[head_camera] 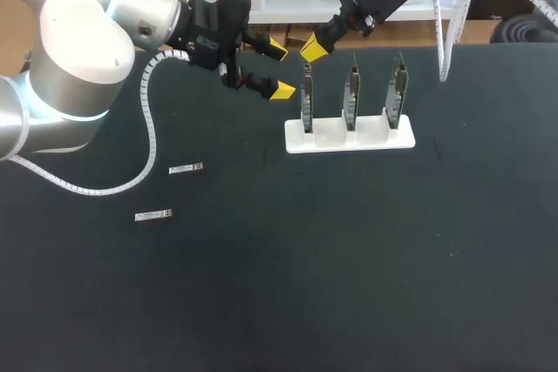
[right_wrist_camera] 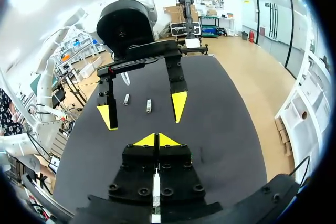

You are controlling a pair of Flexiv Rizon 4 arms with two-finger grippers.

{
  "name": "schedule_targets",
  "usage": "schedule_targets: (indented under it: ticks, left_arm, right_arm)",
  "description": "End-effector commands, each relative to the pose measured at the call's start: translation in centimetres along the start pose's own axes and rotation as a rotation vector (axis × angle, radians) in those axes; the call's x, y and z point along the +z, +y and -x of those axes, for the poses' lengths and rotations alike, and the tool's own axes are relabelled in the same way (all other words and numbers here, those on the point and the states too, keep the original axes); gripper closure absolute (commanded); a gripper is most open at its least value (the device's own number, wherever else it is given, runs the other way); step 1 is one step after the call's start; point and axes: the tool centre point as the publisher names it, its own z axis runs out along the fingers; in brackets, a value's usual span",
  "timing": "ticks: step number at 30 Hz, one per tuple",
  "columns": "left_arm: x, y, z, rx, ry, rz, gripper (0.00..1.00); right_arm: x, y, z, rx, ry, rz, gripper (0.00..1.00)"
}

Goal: Pick up the optical module with the left hand, and insert it into the network port with the right hand.

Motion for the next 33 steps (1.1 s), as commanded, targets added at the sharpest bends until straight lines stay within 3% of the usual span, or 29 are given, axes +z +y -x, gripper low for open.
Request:
schedule_targets:
  ticks: [1,33]
  left_arm:
    - [0.0,0.1,0.1,-0.002,0.005,-0.001,0.0]
    - [0.0,0.1,0.1,-0.002,0.005,-0.001,0.0]
  right_arm:
    - [-0.1,-0.4,0.1,-0.001,0.003,0.011,1.0]
    - [0.3,0.9,0.1,0.017,-0.001,0.032,1.0]
